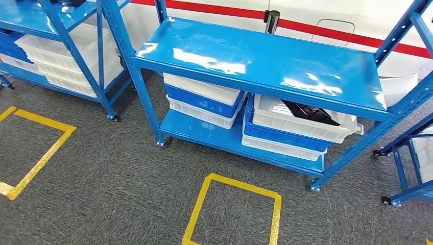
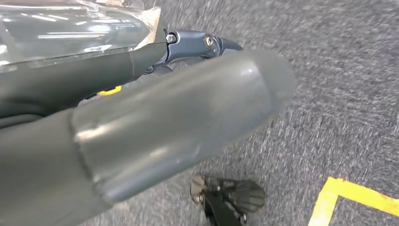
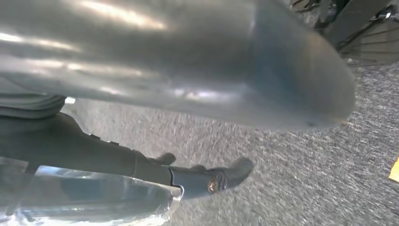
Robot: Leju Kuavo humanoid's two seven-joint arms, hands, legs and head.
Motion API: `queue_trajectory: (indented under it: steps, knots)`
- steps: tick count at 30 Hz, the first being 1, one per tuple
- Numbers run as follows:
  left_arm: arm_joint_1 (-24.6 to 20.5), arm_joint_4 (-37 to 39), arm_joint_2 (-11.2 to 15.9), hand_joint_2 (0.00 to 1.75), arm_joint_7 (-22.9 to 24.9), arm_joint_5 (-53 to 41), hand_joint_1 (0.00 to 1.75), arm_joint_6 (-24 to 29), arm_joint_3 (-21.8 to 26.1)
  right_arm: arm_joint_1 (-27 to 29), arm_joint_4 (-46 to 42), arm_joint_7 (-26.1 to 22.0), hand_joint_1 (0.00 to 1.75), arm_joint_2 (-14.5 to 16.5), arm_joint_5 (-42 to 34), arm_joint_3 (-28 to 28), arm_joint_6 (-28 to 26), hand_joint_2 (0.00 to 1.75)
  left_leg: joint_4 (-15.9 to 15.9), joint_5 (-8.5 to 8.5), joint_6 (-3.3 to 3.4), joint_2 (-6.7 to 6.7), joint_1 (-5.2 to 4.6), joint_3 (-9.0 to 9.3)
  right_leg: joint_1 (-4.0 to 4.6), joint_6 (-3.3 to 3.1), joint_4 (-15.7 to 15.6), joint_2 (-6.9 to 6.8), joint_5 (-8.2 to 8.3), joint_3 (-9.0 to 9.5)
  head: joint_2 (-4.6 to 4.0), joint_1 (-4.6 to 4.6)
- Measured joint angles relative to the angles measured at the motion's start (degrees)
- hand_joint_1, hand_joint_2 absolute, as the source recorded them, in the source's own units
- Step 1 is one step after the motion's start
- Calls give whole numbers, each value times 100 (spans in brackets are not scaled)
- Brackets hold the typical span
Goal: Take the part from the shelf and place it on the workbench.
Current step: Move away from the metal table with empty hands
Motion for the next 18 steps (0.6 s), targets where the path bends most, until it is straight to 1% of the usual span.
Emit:
queue_trajectory:
  steps: [1,2,3,4,5,6,7,8,9,10,11,12,13,14,15,16,17,18]
  knots:
    - [7,0,1,0,1,1,0,1,1,-9,0,0,0,1,1,0,0,0,-6,1,16,80,-9,-3,-5,-15,386,-125,-181,-204,1,13]
    - [12,0,1,0,1,3,0,-1,1,-14,0,0,0,0,4,0,0,0,-5,0,19,163,-17,-9,-20,-10,743,-178,-319,-385,1,17]
    - [14,0,1,0,1,5,0,-3,1,-12,0,0,0,-1,9,0,1,0,-4,-4,18,240,-21,-12,-34,19,959,-200,-378,-488,1,16]
    - [13,0,0,0,1,10,0,-5,1,-6,0,0,0,-5,16,0,1,0,-3,-10,12,312,-19,-12,-47,71,957,-218,-345,-476,1,18]
    - [13,0,-3,0,1,15,0,-8,1,1,0,-1,0,-13,24,0,2,0,-1,-19,-2,379,-14,-3,-62,135,720,-260,-234,-342,1,20]
    - [12,0,-7,0,1,20,0,-10,1,4,0,-2,0,-20,32,0,2,0,2,-32,-22,443,-8,12,-76,197,307,-361,-80,-111,1,22]
    - [12,0,-11,0,1,24,0,-10,1,0,0,-4,0,-26,39,0,3,0,8,-53,-54,504,-20,30,-81,229,-109,-516,66,108,1,29]
    - [13,0,-15,0,-1,26,0,-9,1,-11,0,-7,0,-30,46,0,3,0,14,-80,-93,563,-34,54,-71,225,-428,-643,181,278,0,31]
    - [12,0,-16,0,-4,27,0,-6,1,-22,0,-13,0,-29,67,0,0,0,20,-105,-132,614,-51,78,-59,192,-599,-729,247,371,1,25]
    - [7,0,-16,0,-8,27,0,-3,1,-28,0,-17,0,-29,100,0,-6,0,19,-123,-168,664,-66,100,-40,146,-630,-739,272,382,1,19]
    - [-1,0,-17,0,-13,27,0,0,1,-28,0,-16,0,-31,157,1,-19,0,15,-132,-196,713,-62,123,-34,103,-629,-678,287,384,1,8]
    - [-12,0,-17,0,-16,26,0,2,1,-23,0,-5,0,-32,230,4,-37,0,29,-150,-226,714,-44,135,-69,63,-630,-623,297,387,1,0]
    - [-21,0,-18,0,-17,24,0,2,1,-18,0,15,0,-35,294,13,-62,0,93,-209,-253,633,-22,121,-96,21,-635,-574,308,387,1,-4]
    - [-25,0,-20,0,-17,19,0,-1,1,-17,0,39,0,-36,345,25,-90,0,260,-332,-275,493,-1,57,-122,-31,-644,-534,320,387,1,-11]
    - [-22,0,-22,0,-14,14,0,-4,0,-19,0,60,0,-34,374,37,-116,0,557,-516,-293,314,16,-73,-136,-74,-649,-500,326,387,0,-17]
    - [-13,0,-23,0,-11,10,0,-8,-1,-21,0,72,0,-29,383,46,-139,0,959,-729,-300,160,20,-261,-115,-106,-649,-466,325,380,0,-22]
    - [-1,0,-25,0,-8,7,0,-11,-1,-22,0,80,0,-22,389,50,-156,0,1366,-905,-305,79,22,-462,-97,-125,-647,-430,324,377,0,-24]
    - [10,0,-24,0,-6,7,0,-12,-1,-20,0,83,0,-16,391,50,-169,0,1659,-987,-307,44,21,-619,-82,-129,-646,-390,321,378,1,-23]
